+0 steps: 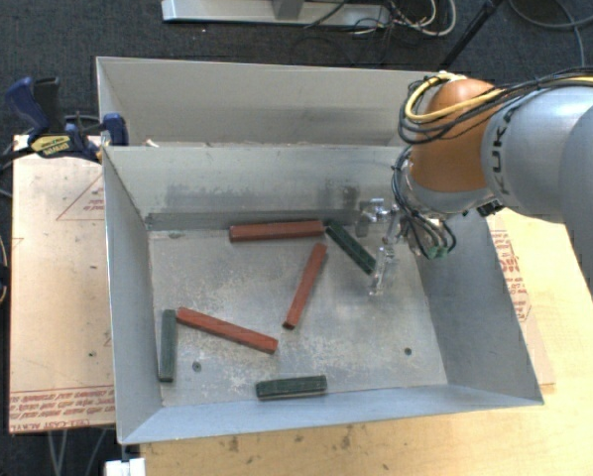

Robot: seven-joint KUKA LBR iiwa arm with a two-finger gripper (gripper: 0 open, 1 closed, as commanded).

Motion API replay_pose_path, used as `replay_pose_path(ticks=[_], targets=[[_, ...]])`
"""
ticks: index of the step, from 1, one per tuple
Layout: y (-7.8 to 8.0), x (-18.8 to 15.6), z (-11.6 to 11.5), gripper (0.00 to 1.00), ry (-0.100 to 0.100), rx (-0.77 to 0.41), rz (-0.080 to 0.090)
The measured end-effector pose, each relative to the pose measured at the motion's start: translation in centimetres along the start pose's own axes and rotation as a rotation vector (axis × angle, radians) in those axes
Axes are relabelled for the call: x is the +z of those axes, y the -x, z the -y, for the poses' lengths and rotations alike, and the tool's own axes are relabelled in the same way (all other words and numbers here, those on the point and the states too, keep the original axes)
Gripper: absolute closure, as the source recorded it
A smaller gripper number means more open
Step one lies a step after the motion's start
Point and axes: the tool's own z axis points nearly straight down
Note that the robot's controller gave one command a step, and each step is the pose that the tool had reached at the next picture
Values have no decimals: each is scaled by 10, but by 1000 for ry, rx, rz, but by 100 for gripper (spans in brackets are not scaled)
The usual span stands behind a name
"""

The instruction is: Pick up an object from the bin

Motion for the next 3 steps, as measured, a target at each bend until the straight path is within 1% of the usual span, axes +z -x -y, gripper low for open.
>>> replay_pose_path(ticks=[1, 2, 3], targets=[[13, 13, -25, 100, 0, -43, -3], [13, 13, -25, 100, 0, -44, -3], [-15, -74, 10, 100, 0, -63, -4]])
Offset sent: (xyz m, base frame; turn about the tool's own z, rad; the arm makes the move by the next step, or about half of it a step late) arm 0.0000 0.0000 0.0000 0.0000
